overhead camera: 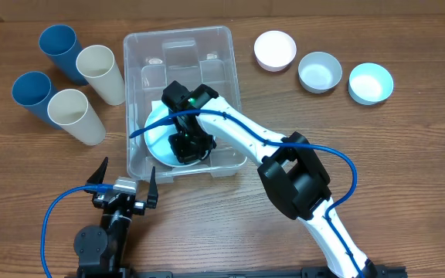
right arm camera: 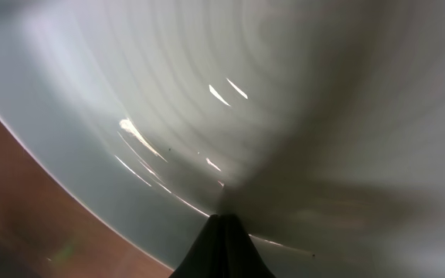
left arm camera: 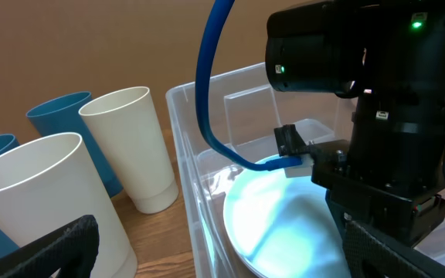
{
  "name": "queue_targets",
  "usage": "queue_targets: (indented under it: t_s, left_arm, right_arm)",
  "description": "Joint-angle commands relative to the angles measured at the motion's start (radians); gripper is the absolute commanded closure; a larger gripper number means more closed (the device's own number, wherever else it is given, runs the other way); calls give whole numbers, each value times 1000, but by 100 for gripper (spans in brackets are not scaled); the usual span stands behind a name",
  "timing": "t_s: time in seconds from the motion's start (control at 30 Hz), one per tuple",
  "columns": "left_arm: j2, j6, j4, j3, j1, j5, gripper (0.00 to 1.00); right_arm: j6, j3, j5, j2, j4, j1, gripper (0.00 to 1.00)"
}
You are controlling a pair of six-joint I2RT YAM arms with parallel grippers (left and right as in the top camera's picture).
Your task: Pack container
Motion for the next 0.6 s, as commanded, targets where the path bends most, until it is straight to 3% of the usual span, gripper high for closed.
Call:
queue_targets:
  t_s: [0.0,0.23,0.43,0.57]
  left_arm:
    - [-9,-1,0,-3,-6,-2,0]
    - [-9,-1,0,-3,-6,-2,0]
    - [-9,-1,0,-3,-6,-2,0]
    - [-9,-1,0,-3,-6,-2,0]
  right_arm:
    - [5,-20,19,35,3,22,96]
    - [35,53,56,35,90,-105,96]
    - [-29,374,117,34,-143,-221,96]
    - [-58,427,134,33,-195,-227,96]
